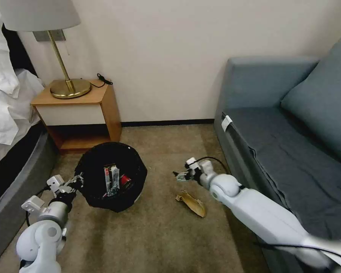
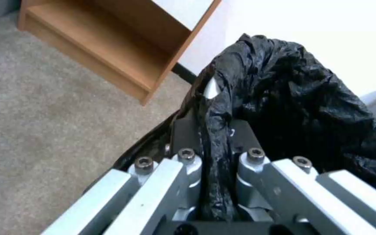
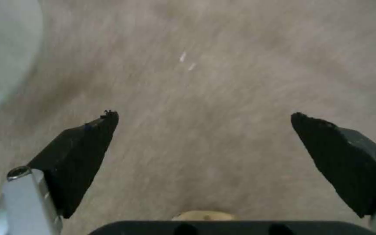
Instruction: Pick up the trash bin, then pick up the garbage on the floor and place it into the trash bin.
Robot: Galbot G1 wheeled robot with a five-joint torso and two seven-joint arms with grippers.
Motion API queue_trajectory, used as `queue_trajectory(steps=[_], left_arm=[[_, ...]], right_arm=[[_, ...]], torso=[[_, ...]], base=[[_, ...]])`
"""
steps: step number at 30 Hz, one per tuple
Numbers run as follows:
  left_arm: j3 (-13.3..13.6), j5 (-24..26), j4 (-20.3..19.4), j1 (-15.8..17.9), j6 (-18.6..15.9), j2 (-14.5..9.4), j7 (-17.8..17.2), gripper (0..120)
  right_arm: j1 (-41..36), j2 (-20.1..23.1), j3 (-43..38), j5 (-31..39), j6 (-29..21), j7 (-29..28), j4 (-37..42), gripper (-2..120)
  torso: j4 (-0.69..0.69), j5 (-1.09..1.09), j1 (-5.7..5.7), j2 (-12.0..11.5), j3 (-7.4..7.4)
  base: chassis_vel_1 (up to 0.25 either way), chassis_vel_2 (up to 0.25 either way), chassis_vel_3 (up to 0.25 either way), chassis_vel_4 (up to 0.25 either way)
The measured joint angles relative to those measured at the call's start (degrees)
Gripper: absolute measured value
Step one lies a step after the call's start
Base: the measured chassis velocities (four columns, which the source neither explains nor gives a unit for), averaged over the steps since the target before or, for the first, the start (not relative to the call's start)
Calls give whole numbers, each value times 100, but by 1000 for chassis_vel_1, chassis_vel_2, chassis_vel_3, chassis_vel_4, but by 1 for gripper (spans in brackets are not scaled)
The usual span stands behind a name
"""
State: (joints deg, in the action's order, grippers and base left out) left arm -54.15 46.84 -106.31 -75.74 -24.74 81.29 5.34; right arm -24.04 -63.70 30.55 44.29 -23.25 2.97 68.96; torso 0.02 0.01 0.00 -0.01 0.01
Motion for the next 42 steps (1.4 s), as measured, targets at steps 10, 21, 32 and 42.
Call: queue_trajectory(steps=[10, 21, 32, 42], left_arm=[[-186, 196, 127, -143, 23, -130, 152, 5], [-270, 208, 201, -277, 100, -172, 220, 5], [-207, 108, 374, -188, 117, -177, 224, 5], [-199, 86, 435, -158, 136, -149, 226, 5]], right_arm=[[763, -862, 411, -107, -409, 982, -1963, 100], [439, 538, 476, 47, -544, 1329, -1455, 100], [-130, 815, 260, 257, -444, 1592, -908, 100], [-115, 802, 246, 364, -436, 1607, -820, 100]], torso=[[1, -1, 0, 0, -1], [-7, 0, 0, 0, -1], [-2, 1, 0, 1, -1], [-1, 0, 0, 1, -1]], base=[[0, 0, 0, 0], [0, 0, 0, 0], [0, 0, 0, 0], [0, 0, 0, 0]])
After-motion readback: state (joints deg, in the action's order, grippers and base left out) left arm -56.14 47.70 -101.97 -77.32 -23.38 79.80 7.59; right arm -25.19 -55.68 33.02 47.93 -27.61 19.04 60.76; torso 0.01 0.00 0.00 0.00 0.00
